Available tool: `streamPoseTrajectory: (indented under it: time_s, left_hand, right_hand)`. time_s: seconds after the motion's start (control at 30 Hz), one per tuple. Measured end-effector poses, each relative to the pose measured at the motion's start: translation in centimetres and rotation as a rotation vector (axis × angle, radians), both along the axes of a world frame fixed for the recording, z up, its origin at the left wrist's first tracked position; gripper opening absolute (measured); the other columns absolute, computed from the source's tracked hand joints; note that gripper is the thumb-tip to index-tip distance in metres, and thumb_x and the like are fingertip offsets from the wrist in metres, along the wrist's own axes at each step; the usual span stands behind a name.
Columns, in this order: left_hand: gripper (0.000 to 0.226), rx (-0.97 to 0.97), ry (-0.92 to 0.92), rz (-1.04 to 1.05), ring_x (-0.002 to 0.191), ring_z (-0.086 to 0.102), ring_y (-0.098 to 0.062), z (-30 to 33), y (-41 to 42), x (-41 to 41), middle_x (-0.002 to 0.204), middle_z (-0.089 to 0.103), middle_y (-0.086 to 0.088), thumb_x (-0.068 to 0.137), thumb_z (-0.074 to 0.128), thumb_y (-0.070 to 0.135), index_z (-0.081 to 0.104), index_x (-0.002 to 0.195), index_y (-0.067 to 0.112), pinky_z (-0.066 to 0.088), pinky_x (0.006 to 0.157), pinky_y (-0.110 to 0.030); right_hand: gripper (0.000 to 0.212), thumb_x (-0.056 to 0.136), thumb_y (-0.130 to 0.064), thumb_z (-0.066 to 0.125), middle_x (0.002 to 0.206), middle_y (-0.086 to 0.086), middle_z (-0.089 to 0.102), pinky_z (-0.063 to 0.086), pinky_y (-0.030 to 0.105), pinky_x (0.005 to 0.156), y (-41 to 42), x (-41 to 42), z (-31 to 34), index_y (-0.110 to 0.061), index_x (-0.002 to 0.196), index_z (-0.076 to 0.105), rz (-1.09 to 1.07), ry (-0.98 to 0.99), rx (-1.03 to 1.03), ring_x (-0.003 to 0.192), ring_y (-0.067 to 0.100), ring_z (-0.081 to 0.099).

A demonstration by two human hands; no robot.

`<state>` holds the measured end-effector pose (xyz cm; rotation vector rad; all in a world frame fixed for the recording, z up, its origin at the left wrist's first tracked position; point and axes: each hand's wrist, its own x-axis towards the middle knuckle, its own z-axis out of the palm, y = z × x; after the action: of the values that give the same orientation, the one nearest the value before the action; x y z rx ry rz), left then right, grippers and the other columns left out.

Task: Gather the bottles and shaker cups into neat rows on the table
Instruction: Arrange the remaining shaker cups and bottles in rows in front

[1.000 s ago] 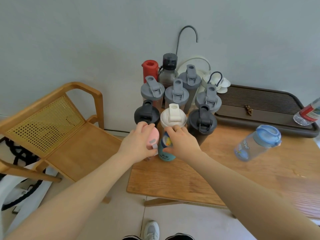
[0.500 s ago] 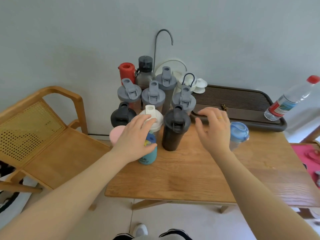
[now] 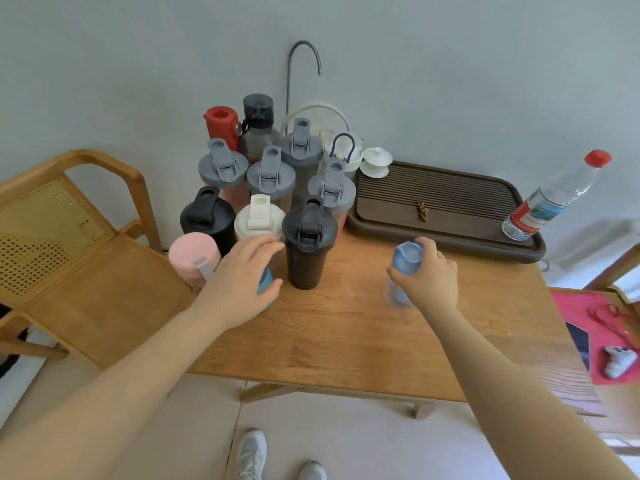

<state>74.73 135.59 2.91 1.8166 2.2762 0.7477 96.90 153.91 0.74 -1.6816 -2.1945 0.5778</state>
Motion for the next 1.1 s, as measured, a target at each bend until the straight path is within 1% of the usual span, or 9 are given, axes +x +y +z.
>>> streamPoseTrajectory:
  time_s: [0.17,0.3,0.4,0.57,0.7,0.8,0.93,1.03,1.1]
  left_hand:
    - [0.047,0.052,-0.005,0.051,0.128,0.037,-0.025,0.0,-1.0,-0.4,0.134,0.045,-0.011,0.082,0.064,0.013,0.05,0.127,0.007,0.028,0.106,-0.035]
    - [0.048,0.062,0.049,0.06,0.128,0.037,-0.025,0.6,-1.8,-2.5,0.134,0.046,-0.01,0.082,0.064,0.015,0.05,0.127,0.007,0.024,0.103,-0.029]
    - [0.054,0.022,0.115,0.082,0.133,0.031,-0.025,1.0,-2.6,-4.7,0.14,0.04,-0.01,0.082,0.064,0.024,0.046,0.131,0.01,0.026,0.107,-0.037]
    - [0.086,-0.252,0.152,0.132,0.143,0.0,-0.026,0.7,-4.3,-8.4,0.156,-0.009,-0.005,0.079,0.066,0.043,0.016,0.146,0.02,0.012,0.114,-0.041]
    - [0.108,-0.306,-0.123,0.208,0.143,0.001,-0.028,0.0,-4.4,-10.1,0.153,-0.025,-0.003,0.071,0.076,0.036,-0.001,0.147,0.026,0.019,0.113,-0.042]
    - [0.115,-0.259,-0.429,0.223,0.143,0.007,-0.026,-1.0,-4.2,-11.0,0.156,-0.014,-0.003,0.069,0.079,0.027,-0.006,0.146,0.024,0.02,0.112,-0.042]
    - [0.116,-0.152,-0.635,0.194,0.14,0.021,-0.025,-3.0,-4.6,-12.2,0.155,0.011,-0.004,0.067,0.08,0.024,-0.005,0.146,0.025,0.025,0.11,-0.046]
    - [0.122,-0.182,-0.779,0.213,0.14,0.021,-0.026,-5.0,-5.1,-13.4,0.155,0.013,-0.005,0.066,0.081,0.023,-0.011,0.145,0.027,0.024,0.112,-0.047]
    - [0.124,-0.213,-0.851,0.222,0.141,0.018,-0.024,-6.5,-5.2,-14.0,0.156,0.011,-0.005,0.063,0.083,0.025,-0.011,0.145,0.028,0.022,0.113,-0.047]
  right_hand:
    - [0.057,0.069,-0.042,0.073,0.095,-0.009,0.054,0.042,0.031,0.072,-4.6,-1.5,1.4,-0.024,0.116,0.048,0.234,0.09,0.049,0.101,0.02,0.051]
    - [0.06,0.066,-0.043,0.074,0.105,-0.005,0.06,0.037,0.026,0.071,-8.0,-3.2,3.3,-0.024,0.117,0.048,0.425,0.08,0.15,0.097,0.017,0.054]
    - [0.063,0.067,-0.046,0.073,0.109,-0.003,0.058,0.04,0.026,0.069,-10.2,-4.9,3.9,-0.021,0.12,0.048,0.508,0.067,0.221,0.094,0.017,0.056]
    - [0.065,0.078,-0.046,0.064,0.126,0.003,0.043,0.044,0.029,0.07,-12.7,-10.0,2.2,-0.016,0.13,0.039,0.46,-0.094,0.234,0.108,0.023,0.05]
    - [0.069,0.084,-0.048,0.056,0.132,0.007,0.038,0.044,0.031,0.075,-12.5,-12.1,0.7,-0.016,0.139,0.028,0.272,-0.162,0.198,0.114,0.027,0.044]
    - [0.072,0.084,-0.044,0.06,0.136,0.008,0.035,0.046,0.033,0.078,-12.7,-12.7,-0.6,-0.016,0.141,0.026,0.197,-0.124,0.16,0.117,0.028,0.043]
    - [0.101,0.071,-0.034,0.077,0.148,0.011,0.023,0.04,0.039,0.097,-13.6,-12.8,-2.2,-0.016,0.146,0.013,-0.027,0.319,-0.071,0.133,0.029,0.032]
    - [0.121,0.063,-0.023,0.085,0.155,0.009,0.014,0.027,0.041,0.11,-14.7,-12.6,-4.0,-0.019,0.148,-0.001,-0.158,0.56,-0.305,0.141,0.025,0.02]
    - [0.119,0.063,-0.015,0.084,0.153,0.005,0.022,0.028,0.036,0.108,-15.4,-13.0,-5.6,-0.019,0.147,0.001,-0.161,0.646,-0.404,0.138,0.02,0.026]
